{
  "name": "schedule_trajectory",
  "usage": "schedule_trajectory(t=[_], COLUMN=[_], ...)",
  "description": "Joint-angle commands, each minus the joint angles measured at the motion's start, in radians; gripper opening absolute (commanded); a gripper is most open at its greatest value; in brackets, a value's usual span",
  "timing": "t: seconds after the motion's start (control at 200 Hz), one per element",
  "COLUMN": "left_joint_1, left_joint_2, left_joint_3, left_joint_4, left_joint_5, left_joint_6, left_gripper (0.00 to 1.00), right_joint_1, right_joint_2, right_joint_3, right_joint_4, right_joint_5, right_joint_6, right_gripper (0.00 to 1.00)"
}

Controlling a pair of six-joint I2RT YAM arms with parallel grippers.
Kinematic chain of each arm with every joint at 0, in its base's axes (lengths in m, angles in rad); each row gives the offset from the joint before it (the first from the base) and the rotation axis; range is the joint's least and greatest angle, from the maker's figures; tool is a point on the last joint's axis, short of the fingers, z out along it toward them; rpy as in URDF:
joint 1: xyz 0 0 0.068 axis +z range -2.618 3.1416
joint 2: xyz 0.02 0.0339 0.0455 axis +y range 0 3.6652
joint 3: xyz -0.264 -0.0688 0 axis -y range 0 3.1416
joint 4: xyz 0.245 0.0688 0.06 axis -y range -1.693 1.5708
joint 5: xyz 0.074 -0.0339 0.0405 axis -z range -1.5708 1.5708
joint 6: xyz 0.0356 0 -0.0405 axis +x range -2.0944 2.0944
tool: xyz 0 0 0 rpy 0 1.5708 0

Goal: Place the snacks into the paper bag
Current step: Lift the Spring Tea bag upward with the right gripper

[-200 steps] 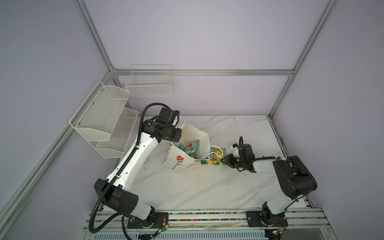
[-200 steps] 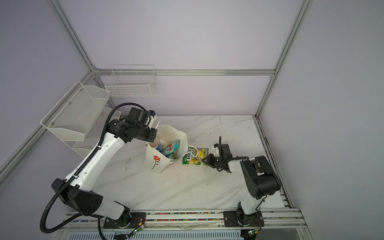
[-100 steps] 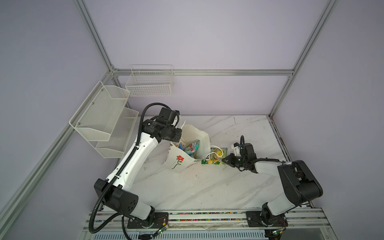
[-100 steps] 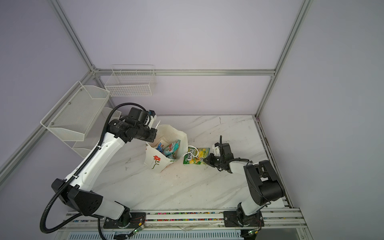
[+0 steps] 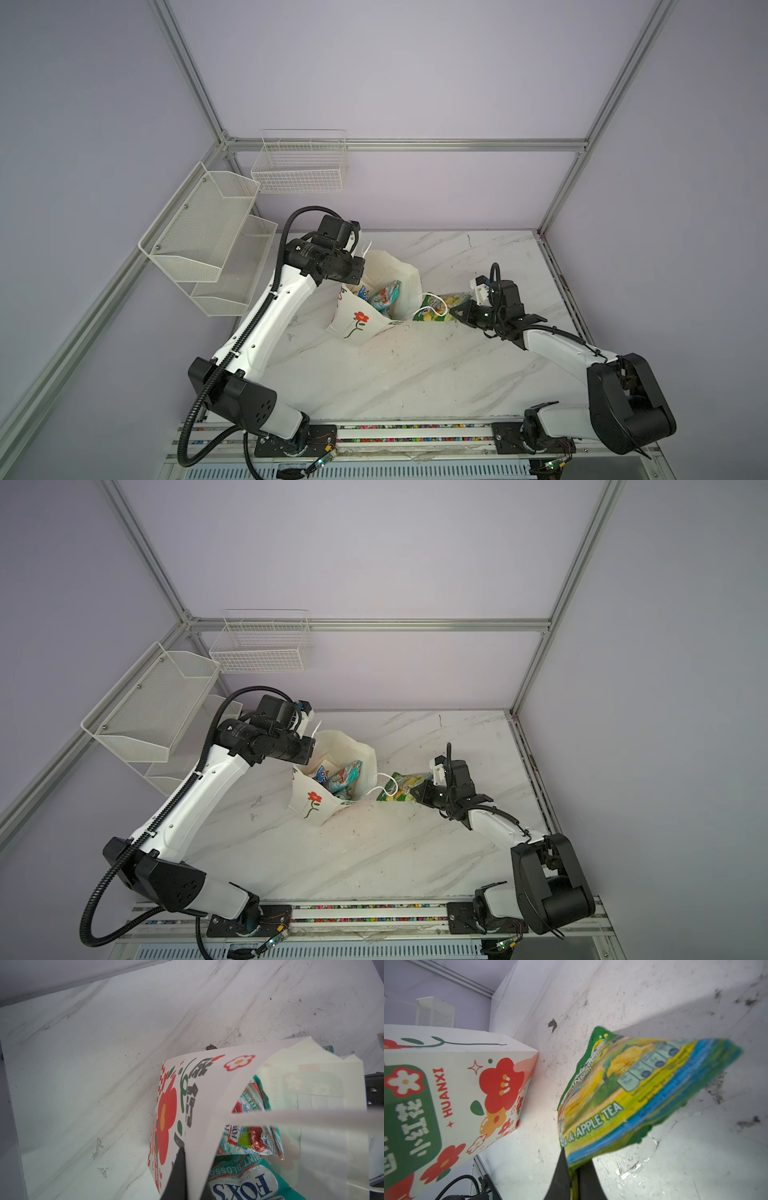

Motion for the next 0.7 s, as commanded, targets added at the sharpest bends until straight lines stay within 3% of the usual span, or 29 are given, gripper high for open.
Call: schedule_trajectory(t=[0.0,0.695], left_joint_1=[-0.008,-0.031], left_joint_2=[-0.065,-0.058], left_joint_3=[0.049,0.063], left_joint_4=[0.098,0.097], left_joint_5=[0.041,0.047], left_joint_6=[-0.022,-0.033], left_gripper=[0.00,0.00], right_joint_1=[0.004,0.004], right_joint_2=[-0.047,-0.260], right_joint_3=[0.050,0.282], right_joint_4=[-0.038,-0.280], right_joint_5=[0.019,0.084], right_joint_6=[-0.018,-0.053], right_gripper=[0.00,0.00])
